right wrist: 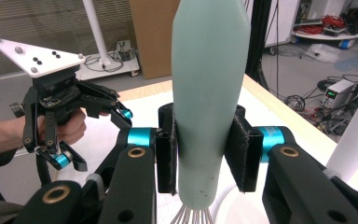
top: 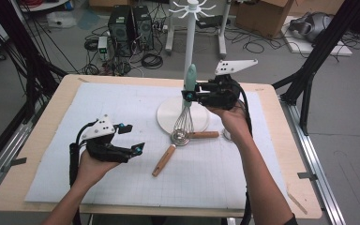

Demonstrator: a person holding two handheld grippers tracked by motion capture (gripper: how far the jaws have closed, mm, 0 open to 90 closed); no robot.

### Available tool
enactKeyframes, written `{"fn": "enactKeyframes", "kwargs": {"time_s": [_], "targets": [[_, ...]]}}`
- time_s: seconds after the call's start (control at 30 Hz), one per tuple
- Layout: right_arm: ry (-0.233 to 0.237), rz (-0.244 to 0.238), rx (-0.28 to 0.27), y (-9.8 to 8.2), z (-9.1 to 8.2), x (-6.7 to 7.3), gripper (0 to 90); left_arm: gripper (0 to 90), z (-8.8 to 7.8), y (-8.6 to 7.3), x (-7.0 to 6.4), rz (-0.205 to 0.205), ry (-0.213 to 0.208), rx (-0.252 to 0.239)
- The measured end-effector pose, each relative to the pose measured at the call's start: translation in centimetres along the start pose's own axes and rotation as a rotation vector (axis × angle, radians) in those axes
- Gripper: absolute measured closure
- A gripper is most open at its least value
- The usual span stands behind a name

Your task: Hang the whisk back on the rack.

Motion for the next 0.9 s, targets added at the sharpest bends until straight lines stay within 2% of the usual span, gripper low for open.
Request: {"fn": "enactKeyframes", "kwargs": {"time_s": [0.27, 0.47, 0.9], "targets": [[-0.02, 0.002, 0.003, 1.1, 0.4, -0.7, 67.7, 18.3, -1.4, -1.5, 1.7, -0.031, 0.048, -0.001], [-0.033, -0.006, 0.012, 2.4, 0.8, -1.2, 67.6, 15.8, -1.7, -2.7, 2.9, -0.058, 0.078, 0.012], [-0.066, -0.017, 0.009, 5.6, 1.5, -2.1, 67.6, 13.2, -2.3, -3.8, 4.4, -0.083, 0.135, 0.028]]}}
Point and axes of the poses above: each handheld gripper's, and its own axes: z roughly forward along the jaws, y roughly out of its top, x roughly to its left, the point moved 6 cm from there along z, roughly forward along the jaws, and after that the axes turned 1 degree about y, right-handed, at the moved point
